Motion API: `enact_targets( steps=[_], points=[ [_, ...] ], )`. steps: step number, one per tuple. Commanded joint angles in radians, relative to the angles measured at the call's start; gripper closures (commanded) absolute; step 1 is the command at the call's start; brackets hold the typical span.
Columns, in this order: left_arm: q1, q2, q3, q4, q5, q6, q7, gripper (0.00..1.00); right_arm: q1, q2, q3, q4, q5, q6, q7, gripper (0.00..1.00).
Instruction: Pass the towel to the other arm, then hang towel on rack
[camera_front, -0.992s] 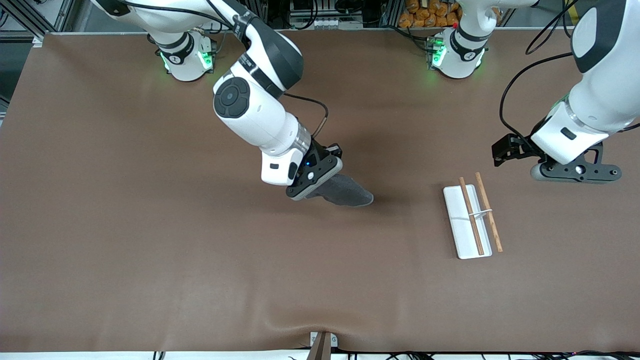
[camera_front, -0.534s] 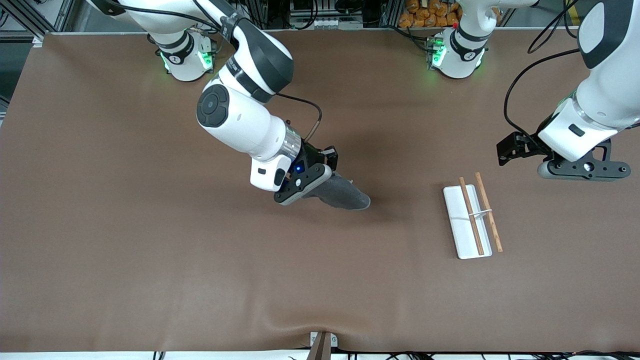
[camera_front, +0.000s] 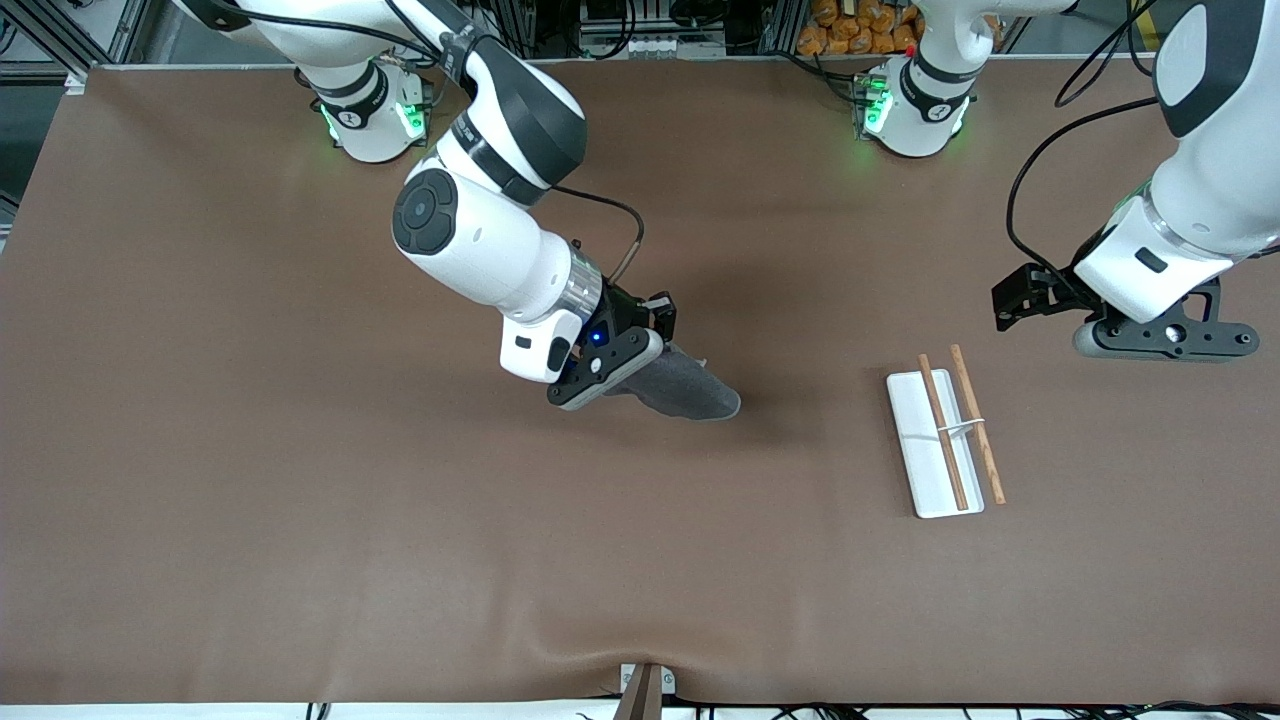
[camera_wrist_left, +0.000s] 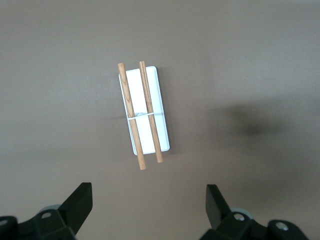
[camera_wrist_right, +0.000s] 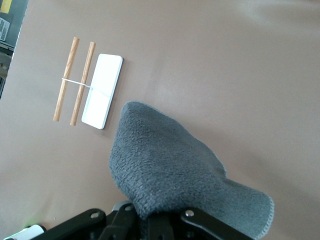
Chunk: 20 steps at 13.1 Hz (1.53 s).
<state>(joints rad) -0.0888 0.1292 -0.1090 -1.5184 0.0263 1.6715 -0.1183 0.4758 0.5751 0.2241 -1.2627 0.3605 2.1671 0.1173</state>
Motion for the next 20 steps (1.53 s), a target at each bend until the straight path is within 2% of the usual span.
enact_targets(
  steps=[1,20],
  points=[
    [0.001,-0.008,-0.003,0.0,0.0,-0.001,0.02,0.0,-0.008,-0.018,0.004,-0.004,0.023,-0.02,0.013,1.0],
    [-0.002,-0.042,-0.003,0.007,0.01,-0.003,0.016,0.0,-0.019,-0.02,0.004,-0.004,0.023,-0.026,-0.004,1.0]
  ],
)
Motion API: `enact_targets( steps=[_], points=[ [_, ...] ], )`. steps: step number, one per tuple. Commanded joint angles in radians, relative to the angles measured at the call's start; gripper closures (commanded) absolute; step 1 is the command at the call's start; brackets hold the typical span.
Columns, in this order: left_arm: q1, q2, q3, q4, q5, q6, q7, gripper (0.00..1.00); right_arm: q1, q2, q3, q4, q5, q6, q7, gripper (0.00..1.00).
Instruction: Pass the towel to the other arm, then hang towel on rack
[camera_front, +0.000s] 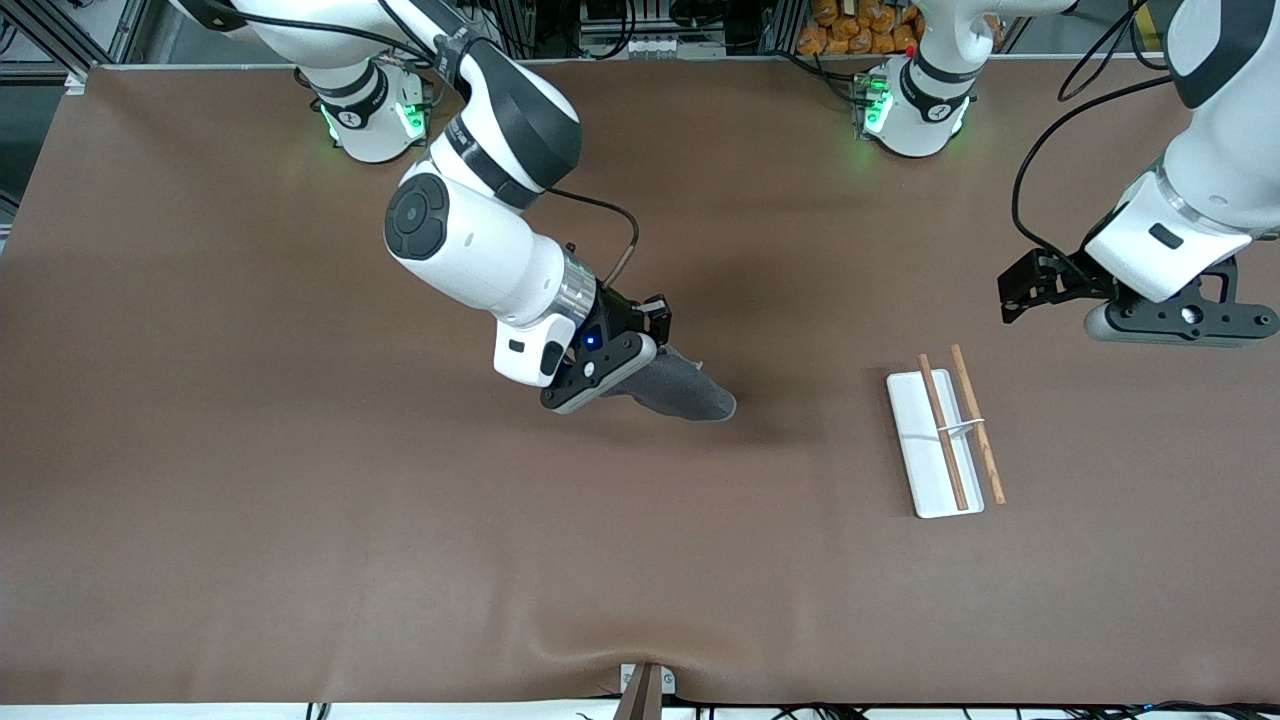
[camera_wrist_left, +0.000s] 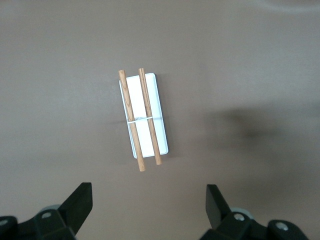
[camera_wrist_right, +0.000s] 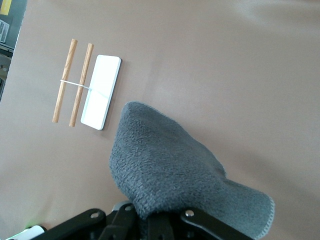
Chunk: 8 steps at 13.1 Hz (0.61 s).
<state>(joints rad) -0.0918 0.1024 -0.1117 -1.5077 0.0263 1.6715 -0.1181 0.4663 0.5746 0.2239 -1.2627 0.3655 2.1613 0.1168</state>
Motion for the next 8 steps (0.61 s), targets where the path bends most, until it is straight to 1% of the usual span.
enact_targets(
  steps=[1,3,5,6,8],
  points=[
    [0.006,-0.015,0.0,-0.005,0.01,-0.003,0.017,0.0,-0.009,-0.019,0.005,-0.004,0.016,-0.02,-0.003,1.0],
    [0.007,-0.017,0.004,-0.005,0.009,-0.003,0.014,0.0,-0.011,-0.021,0.005,-0.004,0.018,-0.035,-0.003,1.0],
    [-0.002,-0.004,0.0,-0.003,-0.018,0.007,-0.003,0.0,-0.015,-0.024,0.005,-0.004,0.016,-0.035,-0.003,1.0],
    [-0.011,0.009,0.0,-0.003,-0.061,0.013,-0.012,0.0,-0.015,-0.024,0.005,-0.004,0.016,-0.035,-0.003,1.0],
    [-0.014,0.049,-0.002,-0.003,-0.161,0.036,-0.092,0.0,-0.017,-0.024,0.005,-0.004,0.016,-0.035,-0.003,1.0]
  ],
)
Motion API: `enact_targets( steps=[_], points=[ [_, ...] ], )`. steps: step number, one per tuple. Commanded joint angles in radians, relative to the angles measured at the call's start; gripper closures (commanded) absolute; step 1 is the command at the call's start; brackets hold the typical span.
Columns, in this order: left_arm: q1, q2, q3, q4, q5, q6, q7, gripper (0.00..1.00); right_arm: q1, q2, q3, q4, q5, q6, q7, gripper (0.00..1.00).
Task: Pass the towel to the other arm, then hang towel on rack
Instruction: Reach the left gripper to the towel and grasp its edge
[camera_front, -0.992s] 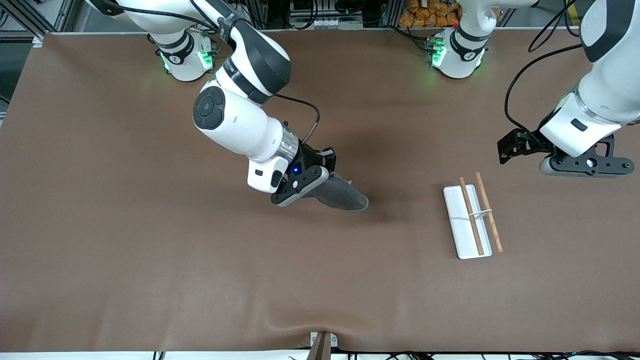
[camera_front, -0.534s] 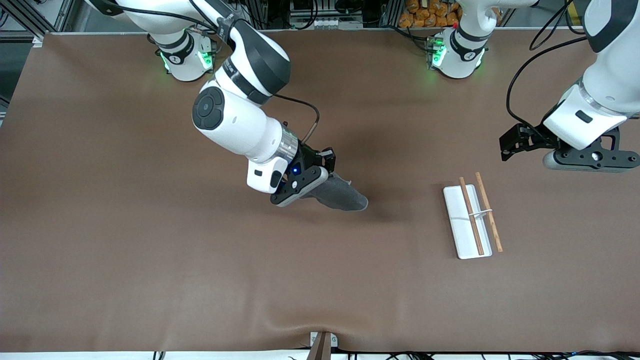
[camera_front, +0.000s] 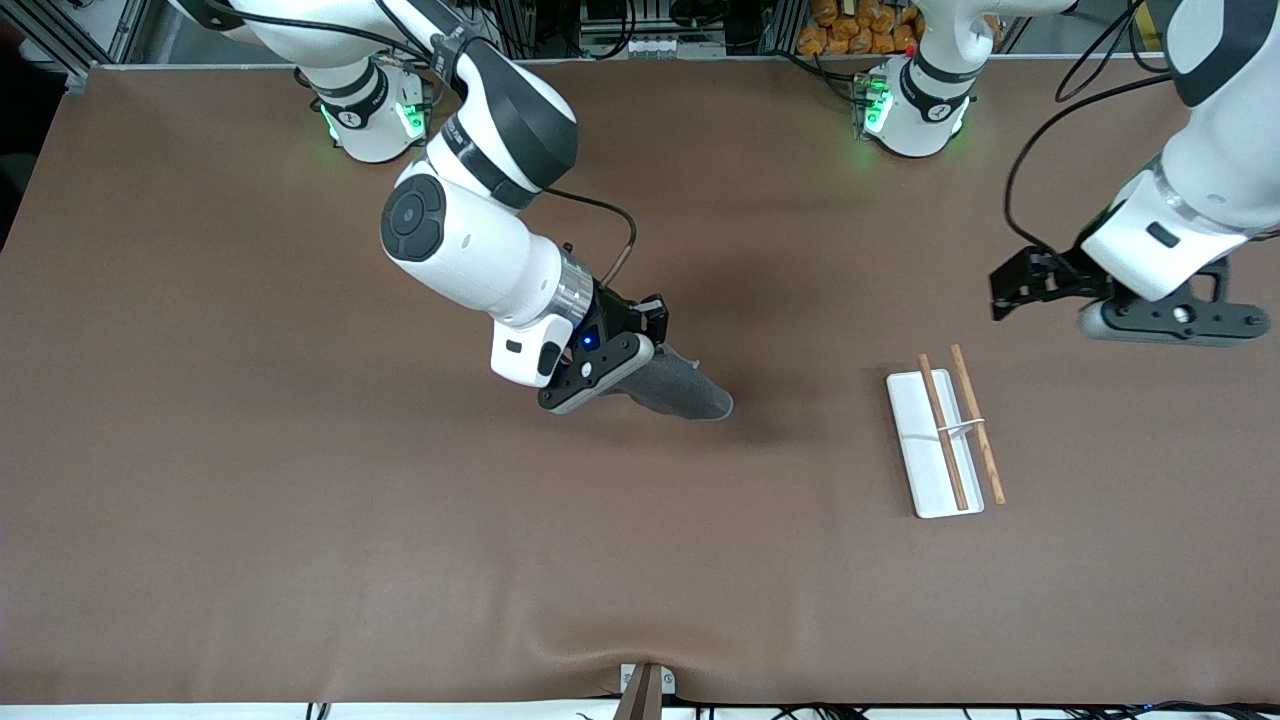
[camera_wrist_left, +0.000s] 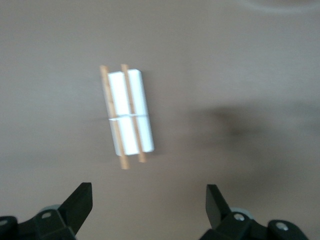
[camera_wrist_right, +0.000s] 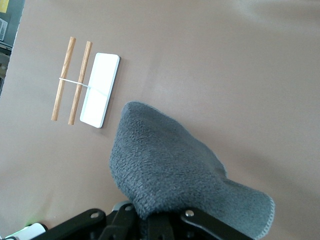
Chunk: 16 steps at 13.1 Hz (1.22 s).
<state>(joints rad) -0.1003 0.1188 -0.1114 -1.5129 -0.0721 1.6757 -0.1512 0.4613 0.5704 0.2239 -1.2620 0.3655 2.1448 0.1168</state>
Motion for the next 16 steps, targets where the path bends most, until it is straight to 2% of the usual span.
enact_targets(
  steps=[1,5,9,11,16],
  points=[
    [-0.012,0.047,-0.004,0.002,-0.087,0.057,-0.103,0.0,-0.012,-0.02,0.005,-0.005,0.016,-0.02,-0.003,1.0],
    [-0.105,0.116,-0.01,0.003,-0.141,0.165,-0.304,0.0,-0.012,-0.021,0.005,-0.005,0.016,-0.029,-0.005,1.0],
    [-0.182,0.205,-0.008,0.025,-0.302,0.301,-0.526,0.0,-0.012,-0.02,0.005,-0.005,0.018,-0.029,-0.003,1.0],
    [-0.223,0.254,-0.008,0.046,-0.318,0.357,-0.707,0.0,-0.012,-0.02,0.005,-0.005,0.018,-0.029,-0.002,1.0],
    [-0.303,0.347,-0.007,0.079,-0.313,0.438,-1.023,0.0,-0.01,-0.02,0.005,-0.005,0.018,-0.029,-0.002,1.0]
  ],
)
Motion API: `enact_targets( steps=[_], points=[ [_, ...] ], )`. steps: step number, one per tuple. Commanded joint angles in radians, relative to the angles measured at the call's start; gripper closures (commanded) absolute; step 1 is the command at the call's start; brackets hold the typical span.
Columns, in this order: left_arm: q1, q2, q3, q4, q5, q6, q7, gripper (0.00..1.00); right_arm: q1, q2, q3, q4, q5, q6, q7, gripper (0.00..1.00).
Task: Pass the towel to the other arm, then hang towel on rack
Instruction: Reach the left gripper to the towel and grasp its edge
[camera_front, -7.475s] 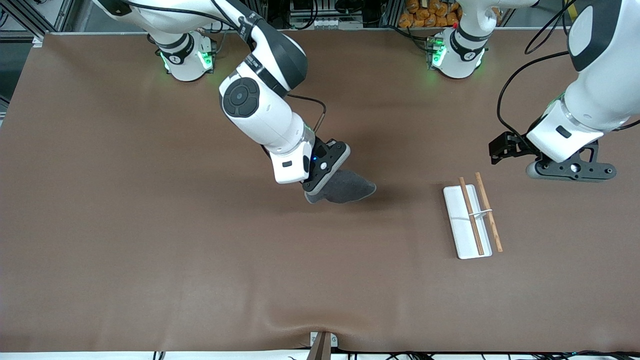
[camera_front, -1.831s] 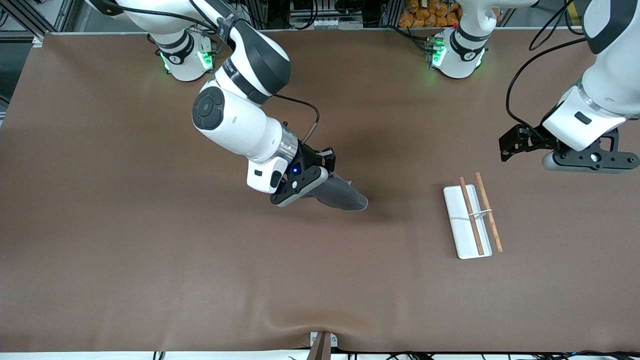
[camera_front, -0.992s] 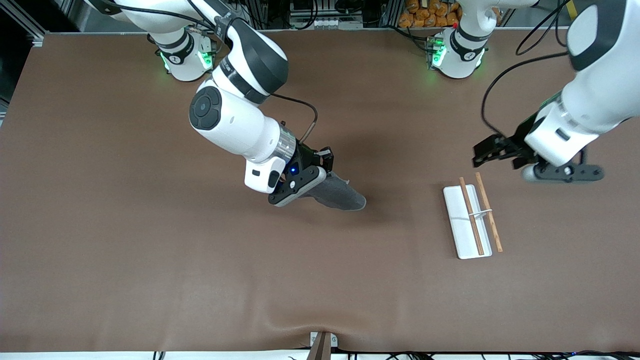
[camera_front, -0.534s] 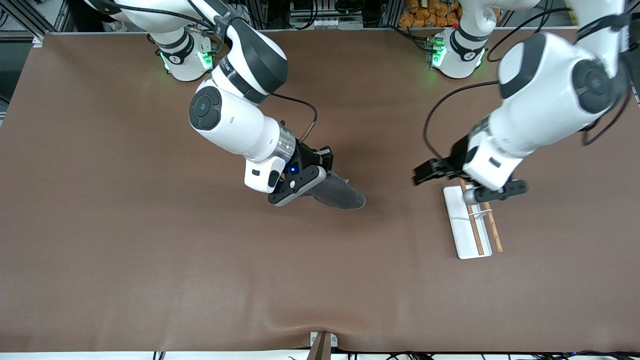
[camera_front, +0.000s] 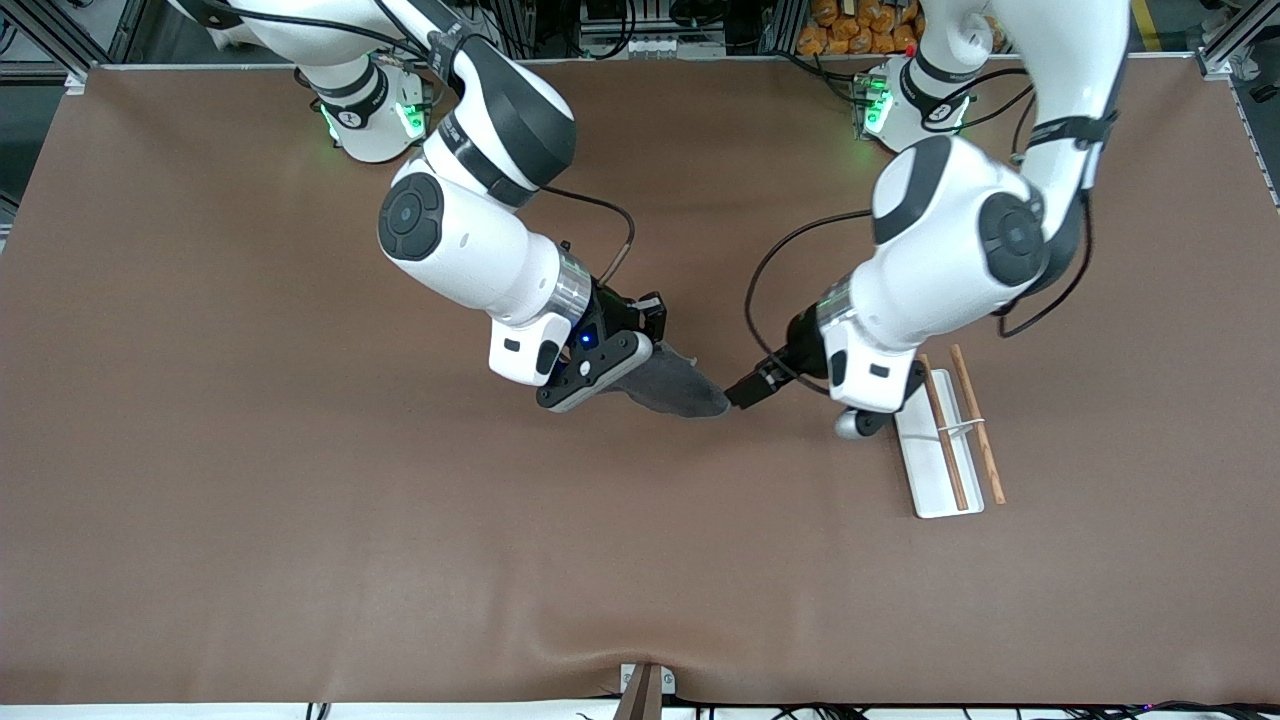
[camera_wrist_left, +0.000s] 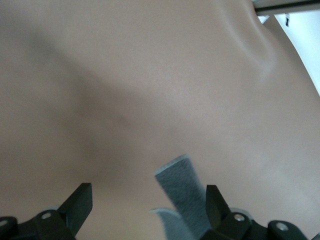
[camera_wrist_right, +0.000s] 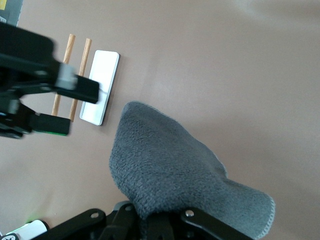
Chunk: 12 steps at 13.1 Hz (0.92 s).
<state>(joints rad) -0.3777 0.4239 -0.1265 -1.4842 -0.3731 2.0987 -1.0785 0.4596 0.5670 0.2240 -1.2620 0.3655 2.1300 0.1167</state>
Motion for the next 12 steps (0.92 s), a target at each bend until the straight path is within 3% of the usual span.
enact_targets(
  steps=[1,5,6,7,8,12],
  points=[
    [-0.045,0.061,0.013,0.058,-0.007,0.029,-0.133,0.04,-0.009,-0.016,0.005,-0.005,0.018,-0.015,-0.002,1.0],
    [-0.047,0.075,0.016,0.059,-0.007,0.053,-0.159,0.27,-0.009,-0.016,0.005,-0.005,0.018,-0.015,-0.002,1.0],
    [-0.05,0.084,0.016,0.059,-0.006,0.055,-0.175,0.45,-0.009,-0.016,0.005,-0.005,0.018,-0.015,-0.002,1.0],
    [-0.059,0.084,0.018,0.059,-0.004,0.06,-0.175,0.8,-0.009,-0.016,0.005,-0.005,0.018,-0.015,0.0,1.0],
    [-0.059,0.084,0.018,0.059,-0.004,0.063,-0.175,1.0,-0.009,-0.016,0.005,-0.005,0.018,-0.015,-0.002,1.0],
    [-0.056,0.075,0.021,0.061,0.0,0.063,-0.161,1.0,-0.009,-0.016,0.005,-0.005,0.018,-0.015,-0.002,1.0]
  ],
)
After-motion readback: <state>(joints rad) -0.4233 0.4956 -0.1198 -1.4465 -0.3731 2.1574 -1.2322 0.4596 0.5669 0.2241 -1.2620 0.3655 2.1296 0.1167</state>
